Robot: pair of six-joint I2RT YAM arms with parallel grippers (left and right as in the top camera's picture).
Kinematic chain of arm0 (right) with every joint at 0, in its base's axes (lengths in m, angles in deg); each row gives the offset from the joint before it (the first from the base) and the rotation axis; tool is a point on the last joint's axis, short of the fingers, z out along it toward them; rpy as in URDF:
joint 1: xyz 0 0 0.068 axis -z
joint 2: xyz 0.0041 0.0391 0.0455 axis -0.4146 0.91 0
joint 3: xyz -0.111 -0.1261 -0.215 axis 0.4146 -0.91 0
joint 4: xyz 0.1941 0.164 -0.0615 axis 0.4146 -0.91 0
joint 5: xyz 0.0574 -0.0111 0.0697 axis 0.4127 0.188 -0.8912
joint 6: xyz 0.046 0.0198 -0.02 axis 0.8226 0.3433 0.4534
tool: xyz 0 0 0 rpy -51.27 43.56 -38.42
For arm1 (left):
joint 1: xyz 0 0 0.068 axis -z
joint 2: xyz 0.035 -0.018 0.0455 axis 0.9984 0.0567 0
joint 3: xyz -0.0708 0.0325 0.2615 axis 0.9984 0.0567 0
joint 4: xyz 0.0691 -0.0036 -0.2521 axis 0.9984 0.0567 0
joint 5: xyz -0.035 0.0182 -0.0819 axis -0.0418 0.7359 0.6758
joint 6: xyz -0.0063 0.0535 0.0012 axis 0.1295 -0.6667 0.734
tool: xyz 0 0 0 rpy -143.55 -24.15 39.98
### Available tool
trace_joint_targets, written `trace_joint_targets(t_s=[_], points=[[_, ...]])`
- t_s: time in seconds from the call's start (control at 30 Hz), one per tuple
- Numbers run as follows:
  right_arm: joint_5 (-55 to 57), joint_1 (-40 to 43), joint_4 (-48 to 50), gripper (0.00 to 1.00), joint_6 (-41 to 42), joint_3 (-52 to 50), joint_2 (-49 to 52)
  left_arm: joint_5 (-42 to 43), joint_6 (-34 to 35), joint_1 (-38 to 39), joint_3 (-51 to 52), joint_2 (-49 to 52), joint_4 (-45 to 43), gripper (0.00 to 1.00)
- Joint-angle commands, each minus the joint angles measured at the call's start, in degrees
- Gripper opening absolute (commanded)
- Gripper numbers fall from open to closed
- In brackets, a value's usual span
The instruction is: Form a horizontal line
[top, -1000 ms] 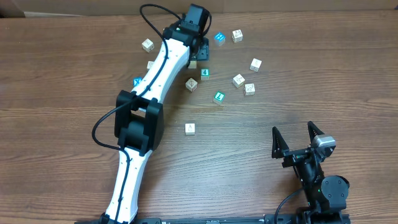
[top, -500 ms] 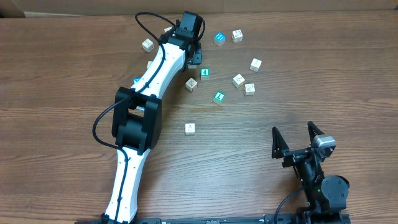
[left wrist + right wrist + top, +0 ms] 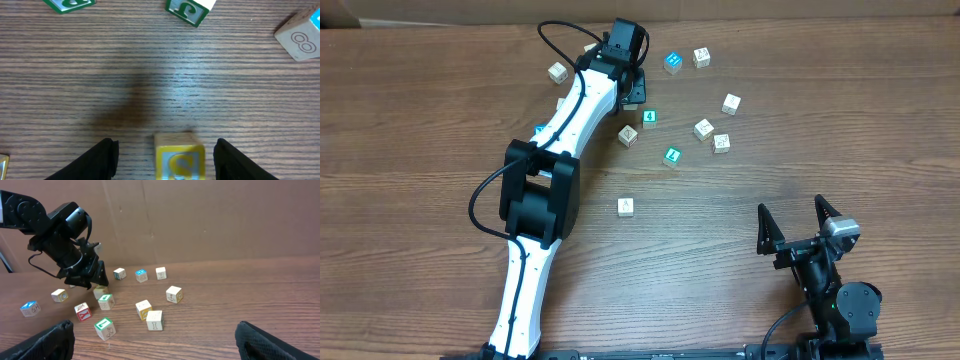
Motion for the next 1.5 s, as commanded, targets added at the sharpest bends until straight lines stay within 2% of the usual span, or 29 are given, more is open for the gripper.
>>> trace_joint_targets(t_s=[0.0,0.17,0.37,0.47,0.5,0.73,0.93,1.0,1.07,1.2,1.47], points=[[0.26,-0.26,0.26,1.00,0.13,-0.59,-0.57,1.99,-1.11,0.48,0.52,0.28,-0.39,0.59],[0.26,-0.26,0.26,1.00,0.13,-0.59,-0.57,2.19,-3.34,0.48,0.52,0.28,-1.42,0.63],[0.26,-0.26,0.26,1.00,0.13,-0.59,-0.57,2.21,-3.45,0.61,2.36,0.28,-1.55,0.60],[0.26,-0.26,0.26,1.00,0.13,-0.59,-0.57,2.21,-3.45,0.66,3.74,0.28,-2.64,0.54],[0.26,-0.26,0.26,1.00,0.13,-0.59,-0.57,2.21,-3.45,0.66,4.00,0.28,-3.15,0.46],[0.26,-0.26,0.26,1.00,0.13,-0.59,-0.57,2.21,-3.45,0.72,4.00,0.28,-3.52,0.35],[0.26,-0.26,0.26,1.00,0.13,-0.59,-0.57,2.21,-3.45,0.74,3.96,0.26,-4.44,0.36],[0.26,-0.26,0.26,1.00,0.13,-0.59,-0.57,2.21,-3.45,0.70,3.96,0.26,-5.11,0.41],[0.26,-0.26,0.26,1.00,0.13,-0.59,-0.57,2.21,-3.45,0.70,3.96,0.26,-5.42,0.41],[0.26,-0.26,0.26,1.00,0.13,-0.59,-0.57,2.21,-3.45,0.70,3.96,0.26,-5.92,0.35],[0.26,-0.26,0.26,1.00,0.13,-0.59,-0.57,2.16,-3.50,0.70,3.93,-1.11,-4.92,0.29]])
